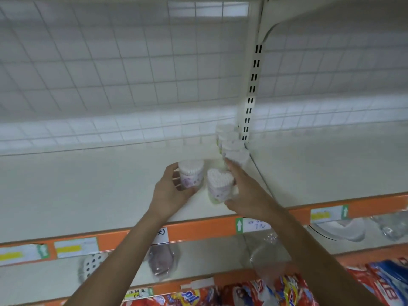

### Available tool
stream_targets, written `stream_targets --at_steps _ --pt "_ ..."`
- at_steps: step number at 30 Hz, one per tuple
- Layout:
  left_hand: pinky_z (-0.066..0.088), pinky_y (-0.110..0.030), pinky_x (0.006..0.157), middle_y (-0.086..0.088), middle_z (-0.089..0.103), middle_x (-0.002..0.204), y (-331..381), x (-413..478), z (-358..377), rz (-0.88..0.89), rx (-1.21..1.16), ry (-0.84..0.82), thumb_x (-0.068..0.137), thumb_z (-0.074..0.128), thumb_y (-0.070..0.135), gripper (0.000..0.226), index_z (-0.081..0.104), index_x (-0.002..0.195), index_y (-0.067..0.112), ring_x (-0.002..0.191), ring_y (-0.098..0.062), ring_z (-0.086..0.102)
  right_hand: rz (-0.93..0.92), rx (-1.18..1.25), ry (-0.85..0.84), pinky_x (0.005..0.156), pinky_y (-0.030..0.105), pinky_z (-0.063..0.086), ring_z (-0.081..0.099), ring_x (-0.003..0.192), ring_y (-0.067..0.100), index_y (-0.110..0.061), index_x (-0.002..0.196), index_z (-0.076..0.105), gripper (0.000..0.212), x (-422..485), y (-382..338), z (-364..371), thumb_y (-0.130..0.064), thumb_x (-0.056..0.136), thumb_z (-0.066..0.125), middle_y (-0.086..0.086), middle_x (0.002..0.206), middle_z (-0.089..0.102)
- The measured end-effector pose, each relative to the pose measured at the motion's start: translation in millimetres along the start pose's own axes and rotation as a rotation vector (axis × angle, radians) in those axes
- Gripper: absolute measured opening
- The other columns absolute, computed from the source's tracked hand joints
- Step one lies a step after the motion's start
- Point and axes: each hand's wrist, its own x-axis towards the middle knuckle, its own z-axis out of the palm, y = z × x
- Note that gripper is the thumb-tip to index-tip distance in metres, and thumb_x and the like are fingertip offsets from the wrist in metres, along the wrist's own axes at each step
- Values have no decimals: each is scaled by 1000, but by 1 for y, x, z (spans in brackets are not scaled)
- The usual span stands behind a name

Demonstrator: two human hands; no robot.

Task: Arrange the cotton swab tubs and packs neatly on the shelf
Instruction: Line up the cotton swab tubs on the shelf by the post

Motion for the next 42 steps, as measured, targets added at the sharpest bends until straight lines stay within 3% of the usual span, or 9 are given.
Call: stream_targets --at_steps 4,8,10,14,19,24,28,36,42 --pt "41 -2 68 12 59 108 3 -3 1 1 22 -7 72 81 26 69 43 130 27 86 10 56 -118 -69 35 77 24 49 54 98 11 -38 138 40 69 -1 5 -3 -1 82 58 0 127 52" --pt "42 -1 66 13 58 106 5 -4 4 13 32 -7 72 81 27 70 43 131 27 86 9 57 -134 -86 117 72 18 41 50 75 -2 -27 131 49 59 -4 5 -2 -20 78 73 -9 106 55" --pt "43 -1 67 14 58 104 6 -5 6 16 33 -5 72 81 27 70 43 131 27 87 8 58 -123 -98 171 73 20 39 49 82 -5 -23 127 50 57 -5 4 -2 -27 76 76 -13 99 46" --pt "43 -1 67 14 58 105 7 -8 8 17 34 2 72 81 27 69 43 130 27 86 9 57 -105 -149 212 87 33 46 47 111 13 -22 123 50 60 -5 6 -1 -35 72 78 -5 118 41" --pt "41 -2 68 14 58 105 10 -9 12 27 41 0 72 81 27 68 43 129 29 86 9 57 -115 -53 230 83 25 45 53 96 9 -22 124 52 50 -6 8 4 -25 79 73 -9 115 41" --pt "42 -1 68 13 58 106 13 -10 16 39 45 0 72 81 27 69 43 129 28 87 5 59 -143 1 224 86 23 46 52 102 9 -23 125 54 48 -6 14 1 -4 82 61 -3 125 49" --pt "42 1 66 20 56 99 15 -10 20 45 56 -17 72 81 26 68 43 128 29 84 10 57 -151 22 192 74 17 49 54 90 6 -23 125 52 52 -6 16 1 -2 79 63 -5 125 46" --pt "42 -3 69 16 57 101 14 -7 22 34 73 -5 72 81 28 69 43 129 29 84 9 57 -151 28 190 66 8 39 54 81 2 -24 118 51 51 -6 21 2 -13 74 74 -11 113 44" --pt "42 -8 73 12 57 107 14 -7 22 17 75 -5 72 81 26 70 42 131 28 86 1 58 -116 -66 386 70 18 41 46 77 1 -22 110 52 54 -15 30 -2 -28 66 82 -12 109 39"
